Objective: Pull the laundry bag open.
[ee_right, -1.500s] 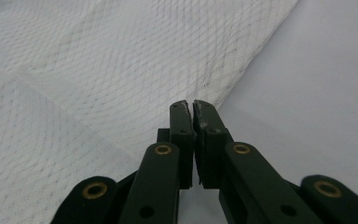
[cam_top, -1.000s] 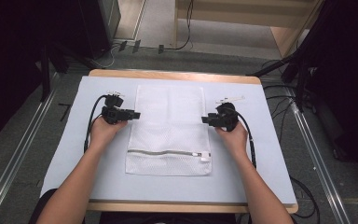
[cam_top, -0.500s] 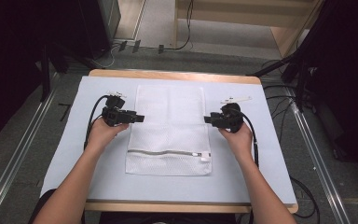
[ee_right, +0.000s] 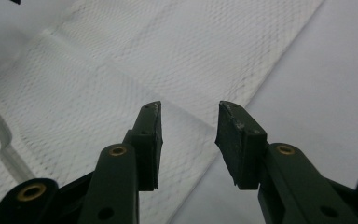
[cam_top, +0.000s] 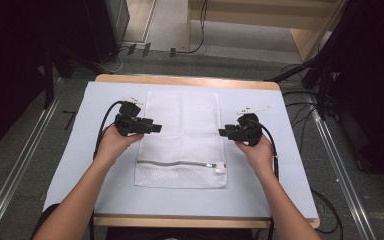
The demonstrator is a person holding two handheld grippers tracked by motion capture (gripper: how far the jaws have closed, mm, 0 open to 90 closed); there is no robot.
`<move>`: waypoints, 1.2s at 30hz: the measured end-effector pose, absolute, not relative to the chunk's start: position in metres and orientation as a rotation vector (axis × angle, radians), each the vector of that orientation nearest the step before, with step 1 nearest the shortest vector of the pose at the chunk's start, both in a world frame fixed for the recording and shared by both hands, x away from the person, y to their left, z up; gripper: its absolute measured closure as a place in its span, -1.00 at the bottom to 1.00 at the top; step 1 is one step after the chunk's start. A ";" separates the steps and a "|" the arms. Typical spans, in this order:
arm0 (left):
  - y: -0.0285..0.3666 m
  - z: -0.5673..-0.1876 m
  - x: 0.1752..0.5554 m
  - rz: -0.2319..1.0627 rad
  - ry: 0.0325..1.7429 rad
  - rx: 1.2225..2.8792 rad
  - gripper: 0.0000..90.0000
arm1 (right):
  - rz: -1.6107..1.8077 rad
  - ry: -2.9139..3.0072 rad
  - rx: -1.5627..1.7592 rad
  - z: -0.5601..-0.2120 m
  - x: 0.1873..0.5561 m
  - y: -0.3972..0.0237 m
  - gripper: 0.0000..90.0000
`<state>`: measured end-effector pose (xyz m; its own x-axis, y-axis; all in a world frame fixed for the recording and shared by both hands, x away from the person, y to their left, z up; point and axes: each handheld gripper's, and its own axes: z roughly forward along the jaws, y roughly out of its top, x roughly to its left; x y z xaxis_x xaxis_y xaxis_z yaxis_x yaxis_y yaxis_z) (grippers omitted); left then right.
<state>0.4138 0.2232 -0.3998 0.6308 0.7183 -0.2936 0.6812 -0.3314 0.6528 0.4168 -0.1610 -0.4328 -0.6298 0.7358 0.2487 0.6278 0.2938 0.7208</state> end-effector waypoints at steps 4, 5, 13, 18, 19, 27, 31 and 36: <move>0.219 -0.397 0.404 0.059 1.075 2.086 0.02 | 1.239 2.447 1.248 -0.432 0.404 -0.160 0.40; 0.216 -0.397 0.397 0.063 1.064 2.096 0.02 | 1.239 2.451 1.244 -0.432 0.400 -0.160 0.41; 0.200 -0.398 0.381 0.039 1.035 2.112 0.01 | 1.235 2.485 1.226 -0.438 0.378 -0.160 0.49; 0.182 -0.404 0.374 0.013 0.995 2.126 0.01 | 1.232 2.508 1.215 -0.442 0.372 -0.159 0.59; 0.179 -0.406 0.374 0.006 0.988 2.130 0.02 | 1.232 2.514 1.214 -0.443 0.370 -0.158 0.57; 0.161 -0.411 0.370 -0.003 0.939 2.155 0.03 | 1.226 2.547 1.172 -0.448 0.361 -0.156 0.77; 0.149 -0.413 0.369 -0.015 0.910 2.162 0.03 | 1.223 2.556 1.178 -0.451 0.357 -0.158 0.86; 0.137 -0.416 0.369 -0.021 0.880 2.188 0.03 | 1.205 2.593 1.163 -0.459 0.353 -0.155 0.95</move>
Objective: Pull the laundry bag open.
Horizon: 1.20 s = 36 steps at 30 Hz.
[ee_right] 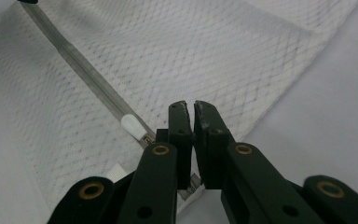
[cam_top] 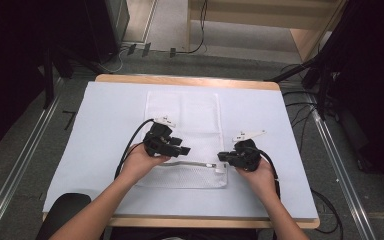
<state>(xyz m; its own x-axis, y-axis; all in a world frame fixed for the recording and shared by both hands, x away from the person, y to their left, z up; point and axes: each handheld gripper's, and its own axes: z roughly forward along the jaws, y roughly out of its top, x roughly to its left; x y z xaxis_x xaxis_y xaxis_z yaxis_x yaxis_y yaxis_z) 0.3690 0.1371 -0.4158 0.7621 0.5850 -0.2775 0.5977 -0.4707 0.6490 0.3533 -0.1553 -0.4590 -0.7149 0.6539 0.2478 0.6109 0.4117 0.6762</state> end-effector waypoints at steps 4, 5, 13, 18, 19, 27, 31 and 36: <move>0.128 -0.419 0.368 -0.028 0.861 2.195 0.04 | 1.199 2.615 1.172 -0.461 0.350 -0.156 0.99; 0.126 -0.420 0.368 -0.032 0.855 2.198 0.04 | 1.199 2.618 1.172 -0.462 0.349 -0.156 1.00; 0.111 -0.427 0.368 -0.060 0.830 2.229 0.05 | 1.184 2.650 1.150 -0.470 0.346 -0.156 1.00; 0.105 -0.429 0.366 -0.061 0.808 2.240 0.09 | 1.168 2.648 1.106 -0.472 0.344 -0.155 0.99; 0.104 -0.430 0.366 -0.065 0.801 2.247 0.10 | 1.173 2.643 1.092 -0.473 0.343 -0.155 0.96; 0.091 -0.437 0.363 -0.115 0.768 2.248 0.37 | 1.220 2.650 1.012 -0.477 0.342 -0.158 0.95; 0.085 -0.442 0.363 -0.150 0.791 2.254 0.45 | 1.219 2.654 1.012 -0.477 0.343 -0.158 0.95; 0.078 -0.447 0.364 -0.171 0.790 2.260 0.64 | 1.190 2.650 0.990 -0.475 0.341 -0.156 0.95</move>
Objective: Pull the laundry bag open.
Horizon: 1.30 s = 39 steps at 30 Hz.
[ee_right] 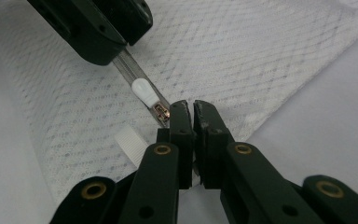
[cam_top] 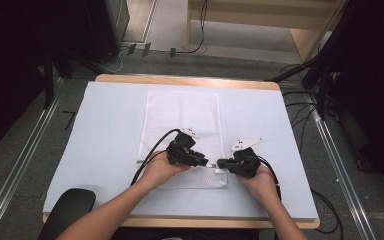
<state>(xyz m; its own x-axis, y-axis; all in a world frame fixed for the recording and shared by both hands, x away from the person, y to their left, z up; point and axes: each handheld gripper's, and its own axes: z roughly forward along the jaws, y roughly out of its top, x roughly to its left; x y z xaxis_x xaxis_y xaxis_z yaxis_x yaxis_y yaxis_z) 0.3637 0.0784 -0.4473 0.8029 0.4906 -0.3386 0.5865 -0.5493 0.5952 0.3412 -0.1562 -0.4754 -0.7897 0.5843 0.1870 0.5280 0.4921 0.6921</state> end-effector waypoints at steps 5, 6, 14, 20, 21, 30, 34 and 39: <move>0.071 -0.456 0.362 -0.176 0.800 2.268 0.72 | 1.188 2.658 0.984 -0.475 0.342 -0.156 0.95; 0.070 -0.458 0.362 -0.165 0.802 2.275 0.72 | 1.189 2.659 0.989 -0.475 0.342 -0.156 0.95; 0.065 -0.464 0.362 -0.173 0.808 2.280 0.74 | 1.189 2.658 0.990 -0.475 0.342 -0.156 0.95; 0.065 -0.465 0.363 -0.216 0.825 2.259 0.74 | 1.189 2.658 0.989 -0.475 0.342 -0.157 0.95; 0.066 -0.465 0.363 -0.241 0.826 2.247 0.74 | 1.189 2.658 0.989 -0.475 0.342 -0.156 0.95; 0.061 -0.465 0.359 -0.228 0.795 2.282 0.79 | 1.187 2.656 0.973 -0.475 0.342 -0.156 0.95; 0.061 -0.466 0.359 -0.195 0.780 2.286 0.88 | 1.178 2.655 0.974 -0.475 0.341 -0.156 0.95; 0.065 -0.469 0.365 -0.299 0.813 2.250 0.95 | 1.173 2.651 0.966 -0.475 0.340 -0.155 0.95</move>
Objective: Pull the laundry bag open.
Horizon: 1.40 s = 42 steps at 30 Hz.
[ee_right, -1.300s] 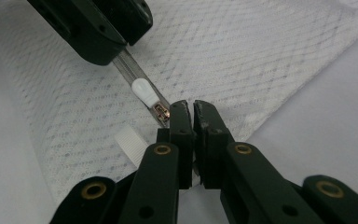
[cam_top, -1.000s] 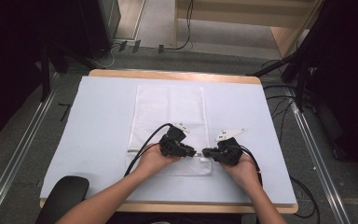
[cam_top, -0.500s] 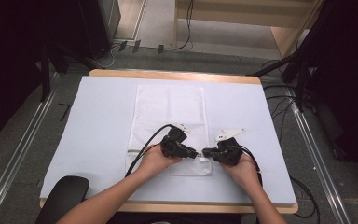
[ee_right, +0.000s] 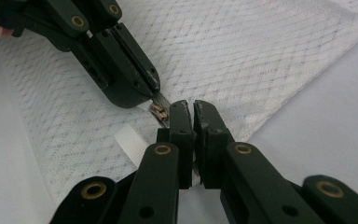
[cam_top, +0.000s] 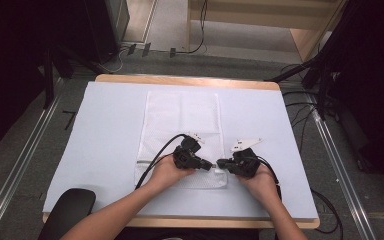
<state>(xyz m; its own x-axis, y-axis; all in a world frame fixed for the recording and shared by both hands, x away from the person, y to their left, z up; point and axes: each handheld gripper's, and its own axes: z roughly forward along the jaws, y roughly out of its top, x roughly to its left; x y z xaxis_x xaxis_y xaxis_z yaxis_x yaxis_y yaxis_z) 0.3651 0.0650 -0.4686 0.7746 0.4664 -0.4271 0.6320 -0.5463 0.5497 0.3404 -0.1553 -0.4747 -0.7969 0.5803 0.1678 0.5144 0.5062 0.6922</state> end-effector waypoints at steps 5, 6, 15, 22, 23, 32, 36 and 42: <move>0.064 -0.466 0.366 -0.307 0.810 2.265 0.96 | 1.166 2.649 0.947 -0.475 0.339 -0.154 0.96; 0.064 -0.466 0.366 -0.307 0.810 2.265 0.96 | 1.166 2.649 0.947 -0.475 0.339 -0.154 0.96; 0.070 -0.463 0.372 -0.334 0.805 2.286 0.96 | 1.145 2.641 0.927 -0.474 0.337 -0.153 0.99; 0.077 -0.460 0.374 -0.341 0.804 2.302 0.96 | 1.167 2.635 0.912 -0.476 0.338 -0.154 0.99; 0.079 -0.459 0.374 -0.346 0.808 2.306 0.96 | 1.168 2.635 0.915 -0.476 0.338 -0.154 0.99; 0.093 -0.453 0.375 -0.352 0.859 2.318 0.96 | 1.164 2.641 0.934 -0.475 0.338 -0.154 0.99; 0.098 -0.450 0.374 -0.331 0.869 2.334 0.96 | 1.163 2.643 0.935 -0.475 0.338 -0.154 0.99; 0.104 -0.446 0.372 -0.312 0.875 2.351 0.96 | 1.166 2.647 0.927 -0.475 0.339 -0.155 0.99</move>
